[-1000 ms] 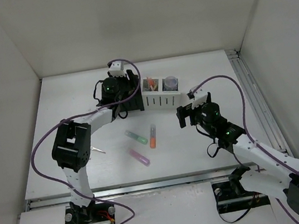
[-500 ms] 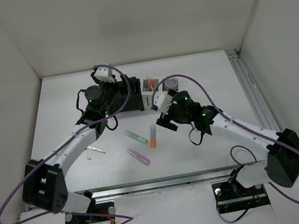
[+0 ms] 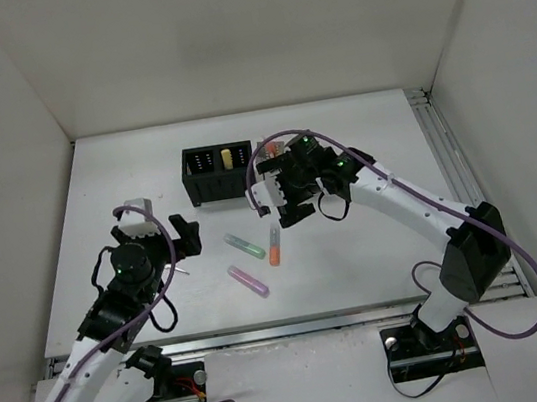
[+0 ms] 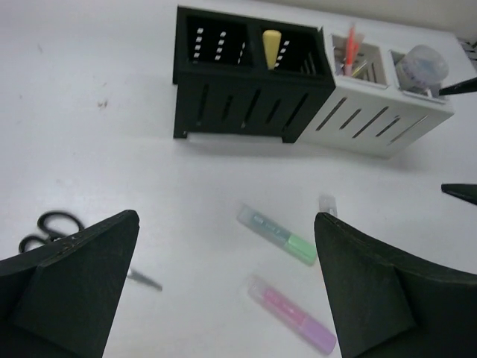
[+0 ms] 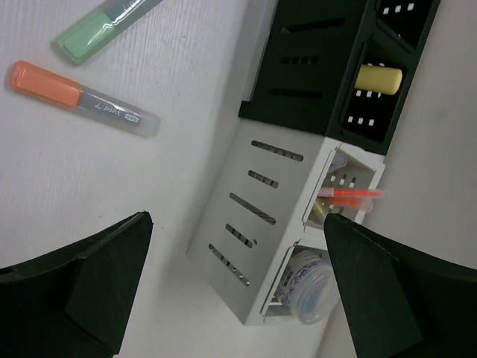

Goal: Sort the stationery into containers
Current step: Pick up the pen from the center of the board.

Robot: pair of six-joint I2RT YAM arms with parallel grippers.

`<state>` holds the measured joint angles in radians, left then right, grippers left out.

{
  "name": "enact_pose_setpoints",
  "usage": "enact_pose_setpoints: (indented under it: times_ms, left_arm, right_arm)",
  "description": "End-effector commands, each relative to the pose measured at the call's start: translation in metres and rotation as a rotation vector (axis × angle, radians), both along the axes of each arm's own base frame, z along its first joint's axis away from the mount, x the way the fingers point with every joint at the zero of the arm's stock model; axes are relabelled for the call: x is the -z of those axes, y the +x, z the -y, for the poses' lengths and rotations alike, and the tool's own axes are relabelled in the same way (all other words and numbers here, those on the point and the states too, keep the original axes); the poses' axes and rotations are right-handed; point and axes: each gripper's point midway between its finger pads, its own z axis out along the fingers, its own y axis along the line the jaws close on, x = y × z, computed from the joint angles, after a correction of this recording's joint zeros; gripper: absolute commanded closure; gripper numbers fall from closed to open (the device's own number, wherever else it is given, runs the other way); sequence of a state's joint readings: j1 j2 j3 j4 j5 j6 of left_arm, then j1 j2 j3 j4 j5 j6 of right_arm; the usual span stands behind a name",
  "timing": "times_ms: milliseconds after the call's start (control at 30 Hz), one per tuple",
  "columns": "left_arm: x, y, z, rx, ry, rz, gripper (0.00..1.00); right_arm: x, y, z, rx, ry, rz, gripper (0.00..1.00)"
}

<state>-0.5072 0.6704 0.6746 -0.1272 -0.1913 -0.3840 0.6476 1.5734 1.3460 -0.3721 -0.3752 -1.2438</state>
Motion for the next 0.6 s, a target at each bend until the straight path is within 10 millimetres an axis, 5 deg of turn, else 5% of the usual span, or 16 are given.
enact_pose_setpoints:
  times_ms: [0,267,567]
  left_arm:
    - [0.009,-0.019,-0.021,-0.104,-0.062,-0.047,0.01]
    - [0.017,-0.047,-0.036,-0.145,-0.146,-0.084,0.0]
    - [0.034,-0.054,-0.051,-0.229,-0.092,-0.187,0.0]
  right_arm:
    - [0.009,-0.01,-0.013,-0.212,-0.076,0.028,0.02]
    - [0.07,-0.045,0.004,-0.557,-0.367,-0.076,0.02]
    - [0.116,-0.066,-0.007,-0.71,-0.447,-0.282,0.08]
